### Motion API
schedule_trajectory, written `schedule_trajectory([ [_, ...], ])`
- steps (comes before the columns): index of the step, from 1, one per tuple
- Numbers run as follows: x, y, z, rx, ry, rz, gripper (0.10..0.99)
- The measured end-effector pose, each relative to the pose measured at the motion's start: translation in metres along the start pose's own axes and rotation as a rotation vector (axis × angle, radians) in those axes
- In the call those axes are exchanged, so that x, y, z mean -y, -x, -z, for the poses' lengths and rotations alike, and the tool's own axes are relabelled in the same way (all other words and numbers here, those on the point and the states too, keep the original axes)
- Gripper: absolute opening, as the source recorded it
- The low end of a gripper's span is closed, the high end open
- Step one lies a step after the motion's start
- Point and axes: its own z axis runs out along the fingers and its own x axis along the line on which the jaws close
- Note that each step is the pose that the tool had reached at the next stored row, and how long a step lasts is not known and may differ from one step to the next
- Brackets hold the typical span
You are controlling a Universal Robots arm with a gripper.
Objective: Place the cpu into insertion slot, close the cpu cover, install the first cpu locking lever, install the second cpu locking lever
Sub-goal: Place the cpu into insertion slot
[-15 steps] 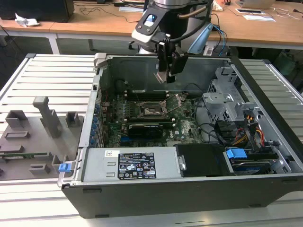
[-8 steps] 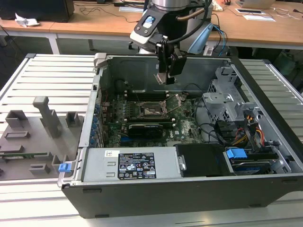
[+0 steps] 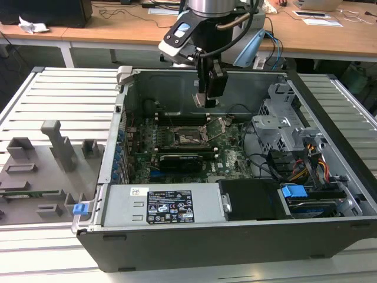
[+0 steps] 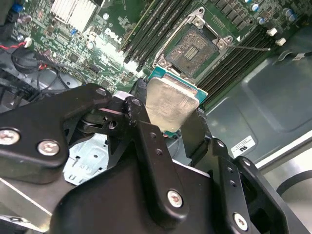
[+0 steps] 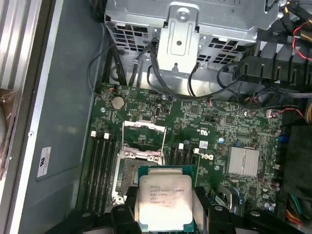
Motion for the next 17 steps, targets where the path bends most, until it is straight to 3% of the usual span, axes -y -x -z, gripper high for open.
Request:
schedule_trajectory([
  [2,0.0003,-0.0001,-0.0019,0.0019,0.0,-0.019,0.525],
  [17,0.0016,-0.0002,-0.0155,0.0029,0.0,-0.02,0.525],
])
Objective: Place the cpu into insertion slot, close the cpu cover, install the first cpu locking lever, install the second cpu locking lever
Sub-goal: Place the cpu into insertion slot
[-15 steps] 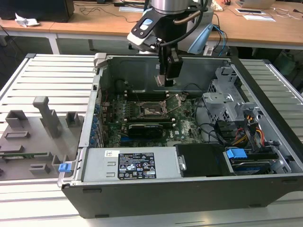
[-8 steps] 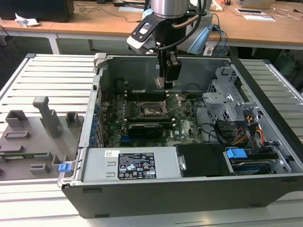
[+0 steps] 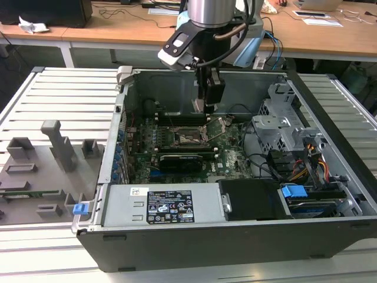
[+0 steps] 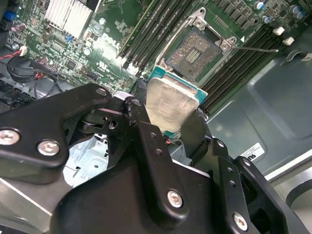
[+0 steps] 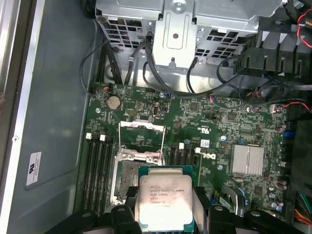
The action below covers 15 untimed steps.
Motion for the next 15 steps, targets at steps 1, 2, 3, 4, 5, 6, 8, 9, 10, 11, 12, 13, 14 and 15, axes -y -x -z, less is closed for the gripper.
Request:
schedule_trajectory([
  [1,0.0001,0.0,-0.0009,-0.0001,0.0,0.0,0.525],
  [2,0.0002,0.0,-0.0017,0.0,0.0,0.0,0.525],
  [3,0.0003,0.0,-0.0025,0.0,0.0,0.0,0.525],
  [4,0.0003,0.0,-0.0032,0.0,0.0,0.0,0.525],
  [5,0.0004,0.0,-0.0037,0.0,0.0,0.0,0.525],
  [6,0.0004,0.0,-0.0046,0.0,0.0,0.0,0.525],
  [8,0.0006,0.0,-0.0058,0.0,0.0,0.0,0.525],
  [9,0.0006,0.0001,-0.0063,0.0,0.0,0.0,0.525],
  [10,0.0007,0.0001,-0.0068,0.0,0.0,0.0,0.525],
  [11,0.0007,0.0001,-0.0073,0.0001,0.0,0.0,0.525],
  [12,0.0008,0.0001,-0.0078,0.0,0.0,0.0,0.525],
  [13,0.0008,0.0001,-0.0083,0.0,0.0,0.0,0.525],
  [14,0.0009,0.0001,-0.0088,0.0,0.0,0.0,0.525],
  [15,0.0009,0.0001,-0.0094,0.0,0.0,0.0,0.525],
])
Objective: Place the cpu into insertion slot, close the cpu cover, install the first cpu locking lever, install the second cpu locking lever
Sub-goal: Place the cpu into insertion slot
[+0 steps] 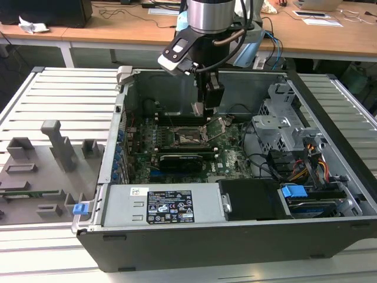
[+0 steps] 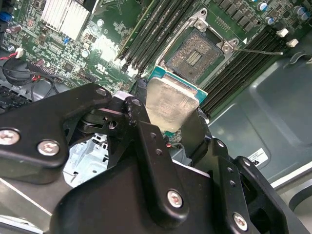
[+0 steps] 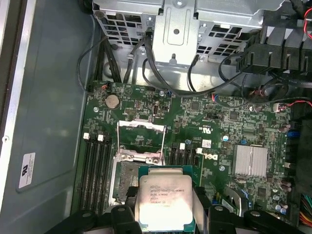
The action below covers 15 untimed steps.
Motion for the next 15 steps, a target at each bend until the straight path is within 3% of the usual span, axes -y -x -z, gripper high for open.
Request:
schedule_trajectory([
  [15,0.0015,0.0,-0.0078,0.0,0.0,0.0,0.525],
])
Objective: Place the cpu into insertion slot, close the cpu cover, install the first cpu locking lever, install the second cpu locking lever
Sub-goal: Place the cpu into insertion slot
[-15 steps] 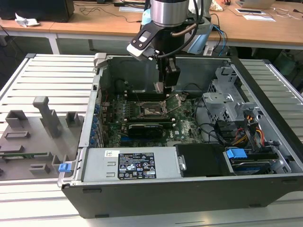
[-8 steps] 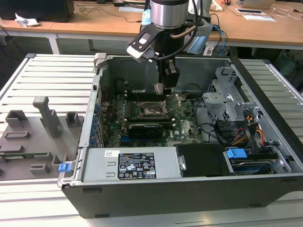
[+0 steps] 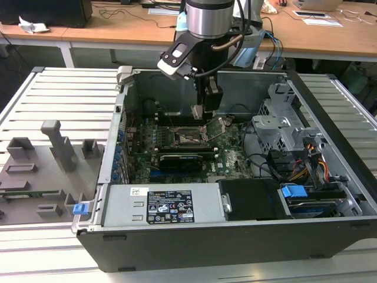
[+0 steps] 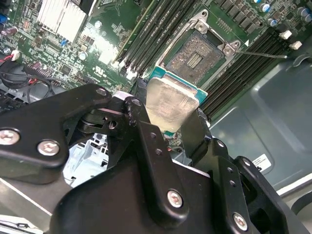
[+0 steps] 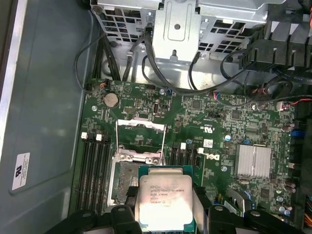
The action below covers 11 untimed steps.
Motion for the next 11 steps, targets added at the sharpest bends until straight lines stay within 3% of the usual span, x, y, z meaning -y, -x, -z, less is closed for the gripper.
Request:
schedule_trajectory([
  [11,0.0042,-0.0017,-0.0073,0.0015,0.0,-0.007,0.525],
])
